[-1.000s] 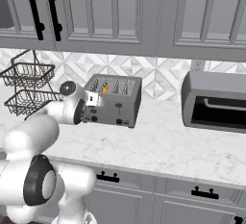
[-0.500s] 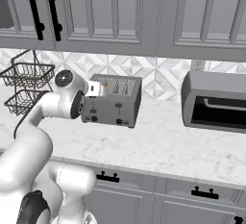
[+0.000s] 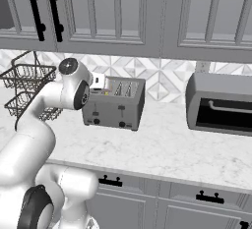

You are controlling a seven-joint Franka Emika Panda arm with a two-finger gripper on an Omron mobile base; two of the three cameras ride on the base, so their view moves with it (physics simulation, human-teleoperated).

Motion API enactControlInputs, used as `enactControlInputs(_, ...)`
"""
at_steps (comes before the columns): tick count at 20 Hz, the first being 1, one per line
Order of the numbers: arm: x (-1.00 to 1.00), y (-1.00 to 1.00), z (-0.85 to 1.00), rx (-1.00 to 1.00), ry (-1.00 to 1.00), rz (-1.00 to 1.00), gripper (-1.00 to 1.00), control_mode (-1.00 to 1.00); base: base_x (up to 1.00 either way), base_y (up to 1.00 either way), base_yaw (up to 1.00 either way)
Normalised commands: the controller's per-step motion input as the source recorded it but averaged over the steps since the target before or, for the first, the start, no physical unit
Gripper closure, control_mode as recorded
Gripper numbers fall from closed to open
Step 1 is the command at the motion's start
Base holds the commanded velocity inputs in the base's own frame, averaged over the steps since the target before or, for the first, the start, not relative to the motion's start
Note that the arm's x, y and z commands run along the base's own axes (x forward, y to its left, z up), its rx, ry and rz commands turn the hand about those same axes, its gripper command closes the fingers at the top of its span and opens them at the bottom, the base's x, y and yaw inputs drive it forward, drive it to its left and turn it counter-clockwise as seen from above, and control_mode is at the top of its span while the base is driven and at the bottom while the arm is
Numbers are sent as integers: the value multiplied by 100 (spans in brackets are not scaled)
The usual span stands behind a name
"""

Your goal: Start the toaster. Once the lever pops up, take the bread to the plate on the dining counter.

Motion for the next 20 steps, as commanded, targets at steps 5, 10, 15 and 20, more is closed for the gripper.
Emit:
enactControlInputs(5,23,38,-18,2,5,-4,-100,-100,0,0,0)
enactControlInputs(10,95,40,-31,0,0,-1,-100,-100,0,0,0)
enactControlInputs(15,84,-3,-29,0,0,0,-100,-100,0,0,0)
enactControlInputs(20,37,-42,-17,0,0,1,-100,-100,0,0,0)
